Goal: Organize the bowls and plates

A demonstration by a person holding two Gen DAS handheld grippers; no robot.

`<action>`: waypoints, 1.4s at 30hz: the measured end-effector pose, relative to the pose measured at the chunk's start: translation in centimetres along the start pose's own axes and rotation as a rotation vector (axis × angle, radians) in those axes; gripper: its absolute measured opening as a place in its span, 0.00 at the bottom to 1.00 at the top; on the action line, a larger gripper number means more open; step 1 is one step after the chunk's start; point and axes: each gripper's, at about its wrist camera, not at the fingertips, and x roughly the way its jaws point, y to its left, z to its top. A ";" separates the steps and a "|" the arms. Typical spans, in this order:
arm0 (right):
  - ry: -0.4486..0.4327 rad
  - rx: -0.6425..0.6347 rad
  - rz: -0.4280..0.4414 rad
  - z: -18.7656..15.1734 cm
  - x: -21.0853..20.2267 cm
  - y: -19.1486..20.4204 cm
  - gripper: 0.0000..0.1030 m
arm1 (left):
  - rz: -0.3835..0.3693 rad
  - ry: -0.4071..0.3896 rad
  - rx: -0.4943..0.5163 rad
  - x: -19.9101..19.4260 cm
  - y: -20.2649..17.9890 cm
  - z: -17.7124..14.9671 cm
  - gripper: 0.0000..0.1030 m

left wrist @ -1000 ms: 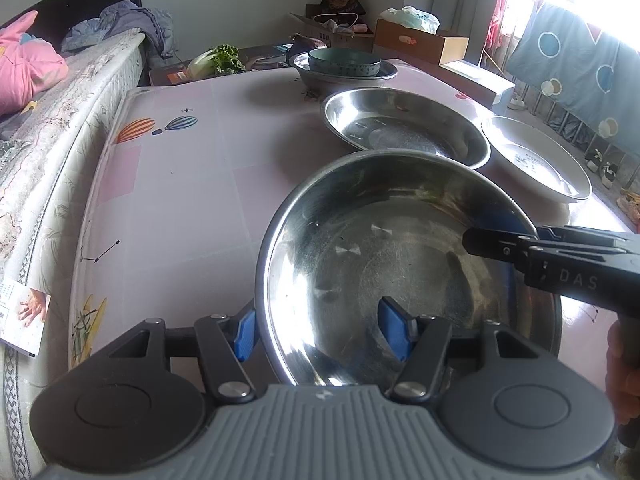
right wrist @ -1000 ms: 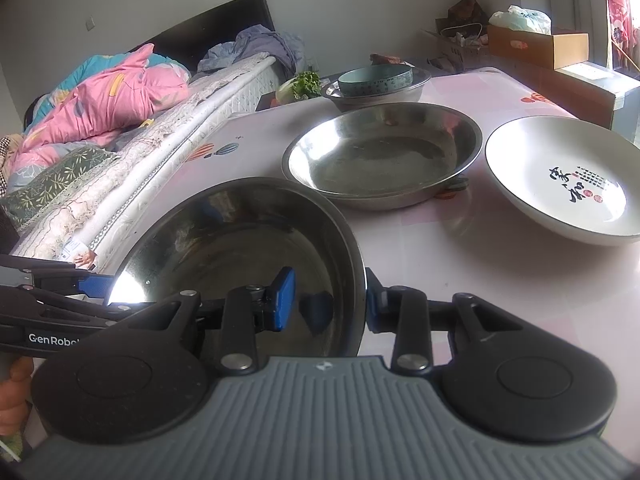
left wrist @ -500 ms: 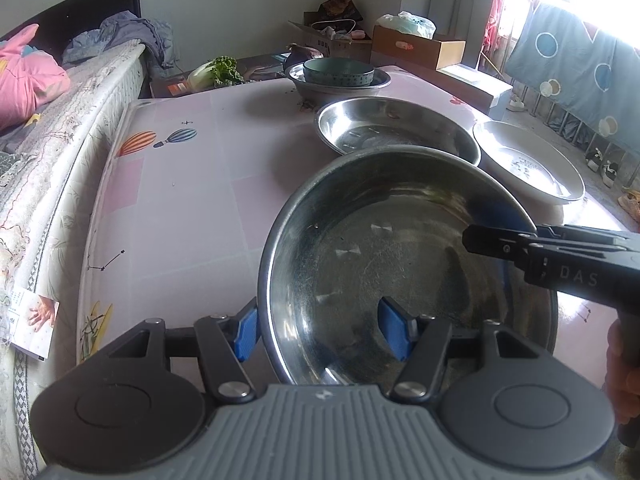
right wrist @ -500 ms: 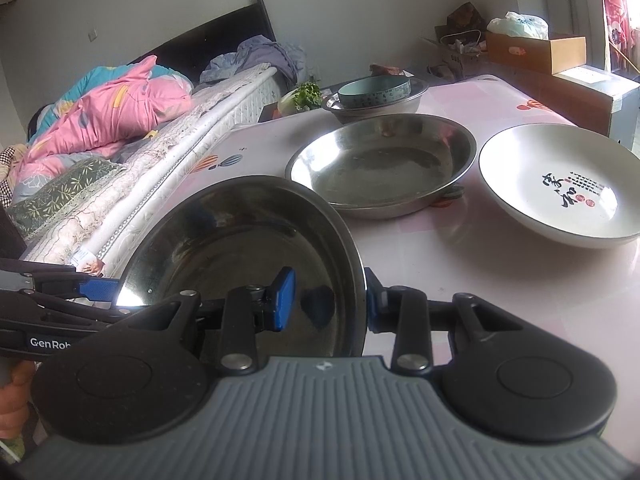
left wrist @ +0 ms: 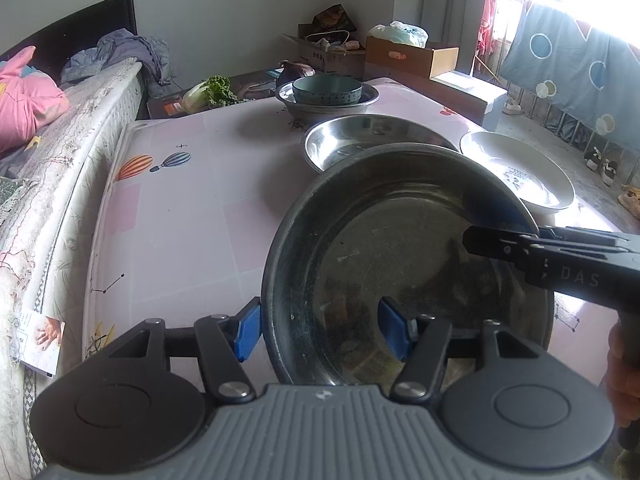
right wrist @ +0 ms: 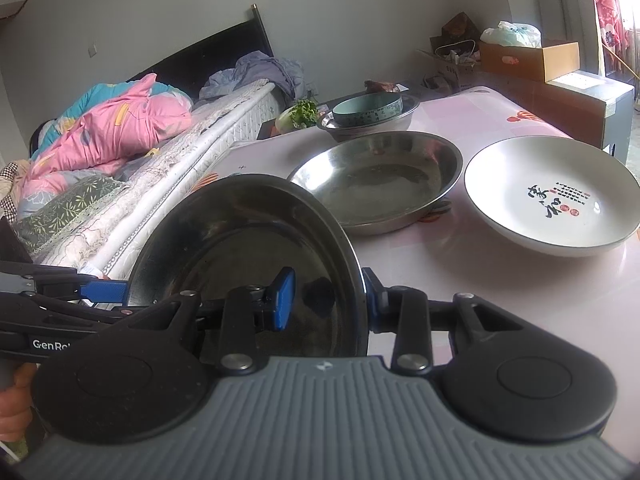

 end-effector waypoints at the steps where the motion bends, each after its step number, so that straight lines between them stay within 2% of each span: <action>1: -0.006 0.001 -0.002 0.1 -0.2 -0.1 0.33 | -0.001 -0.002 0.004 0.0 -0.2 0.1 0.60; 14: -0.072 0.013 -0.041 2.6 -1.4 -2.2 0.34 | -0.019 -0.051 0.041 0.9 -2.4 4.0 0.60; 21: -0.072 0.028 -0.041 5.2 0.0 -3.9 0.34 | -0.030 -0.058 0.037 3.0 -2.5 7.1 0.60; 26: -0.066 0.011 -0.043 8.4 2.2 -5.2 0.35 | -0.055 -0.049 -0.004 5.6 -1.8 10.0 0.60; 33: 0.015 -0.009 -0.055 12.3 7.7 -7.0 0.35 | -0.055 -0.038 -0.039 9.8 -0.9 12.6 0.60; 42: 0.143 0.007 -0.063 13.7 13.1 -8.8 0.35 | -0.065 -0.008 -0.025 12.8 -0.5 13.2 0.60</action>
